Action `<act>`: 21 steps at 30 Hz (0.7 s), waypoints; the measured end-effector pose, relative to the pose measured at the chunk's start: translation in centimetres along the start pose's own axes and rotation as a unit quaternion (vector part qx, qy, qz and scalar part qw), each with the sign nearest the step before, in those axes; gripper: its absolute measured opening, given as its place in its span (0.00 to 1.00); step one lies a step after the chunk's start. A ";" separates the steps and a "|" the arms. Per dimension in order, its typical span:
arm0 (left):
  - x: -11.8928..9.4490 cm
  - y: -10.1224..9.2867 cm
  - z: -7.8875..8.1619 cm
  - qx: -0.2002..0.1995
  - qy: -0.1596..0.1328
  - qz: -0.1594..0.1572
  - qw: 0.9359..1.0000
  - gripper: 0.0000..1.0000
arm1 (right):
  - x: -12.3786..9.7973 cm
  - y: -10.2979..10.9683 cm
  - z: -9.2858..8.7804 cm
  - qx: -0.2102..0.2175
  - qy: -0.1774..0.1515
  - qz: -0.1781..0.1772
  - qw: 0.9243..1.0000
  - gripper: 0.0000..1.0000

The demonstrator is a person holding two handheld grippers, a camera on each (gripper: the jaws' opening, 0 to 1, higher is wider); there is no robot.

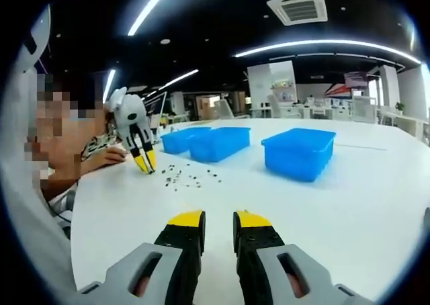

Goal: Pick up the resistors one by one and place each resistor into its matching bin, sorting the parts by color and model until every resistor is separated into the correct bin for its type

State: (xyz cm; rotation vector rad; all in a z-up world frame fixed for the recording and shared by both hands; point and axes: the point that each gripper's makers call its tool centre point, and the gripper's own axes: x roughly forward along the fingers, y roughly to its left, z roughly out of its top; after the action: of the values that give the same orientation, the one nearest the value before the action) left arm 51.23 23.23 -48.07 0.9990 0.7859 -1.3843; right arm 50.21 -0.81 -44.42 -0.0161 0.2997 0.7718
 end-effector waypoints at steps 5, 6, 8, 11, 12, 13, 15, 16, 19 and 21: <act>0.1 -0.1 0.2 0.008 -0.005 -0.004 1.000 0.10 | 0.3 0.1 0.1 -0.001 0.001 0.003 1.000 0.19; 0.1 -0.2 0.3 0.008 -0.007 -0.007 1.000 0.10 | 0.3 0.1 0.1 -0.001 0.001 0.004 1.000 0.19; 0.2 -0.3 0.4 0.008 -0.013 -0.011 1.000 0.09 | 0.4 0.2 0.1 -0.001 0.002 0.005 1.000 0.19; 0.3 -0.2 0.6 0.010 -0.021 -0.014 1.000 0.07 | 0.4 0.2 0.0 -0.002 0.004 0.006 1.000 0.19; 0.2 -0.3 0.6 0.011 -0.025 -0.015 1.000 0.07 | 0.5 0.2 0.0 -0.002 0.004 0.006 1.000 0.19; 0.2 -0.3 0.6 0.011 -0.026 -0.016 0.999 0.07 | 0.5 0.2 0.1 -0.003 0.004 0.006 1.000 0.19; 0.0 -0.7 1.5 -0.001 -0.067 -0.023 0.998 0.07 | 0.5 0.2 0.1 -0.003 0.004 0.006 1.000 0.19; -0.2 -0.7 2.0 -0.006 -0.084 -0.022 0.996 0.07 | 0.5 0.2 0.1 -0.003 0.004 0.006 1.000 0.19; -1.1 -0.5 2.8 -0.028 -0.138 -0.009 0.990 0.07 | 0.5 0.2 0.0 -0.001 0.005 0.004 1.000 0.19; -1.6 -0.1 3.0 -0.045 -0.172 0.009 0.984 0.07 | 0.6 0.4 -0.2 0.000 0.006 0.005 1.000 0.19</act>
State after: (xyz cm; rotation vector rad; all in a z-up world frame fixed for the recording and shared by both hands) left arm 50.67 21.14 -45.46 0.6700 0.5730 -1.4440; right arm 50.27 -0.17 -44.69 -0.0189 0.3110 0.7810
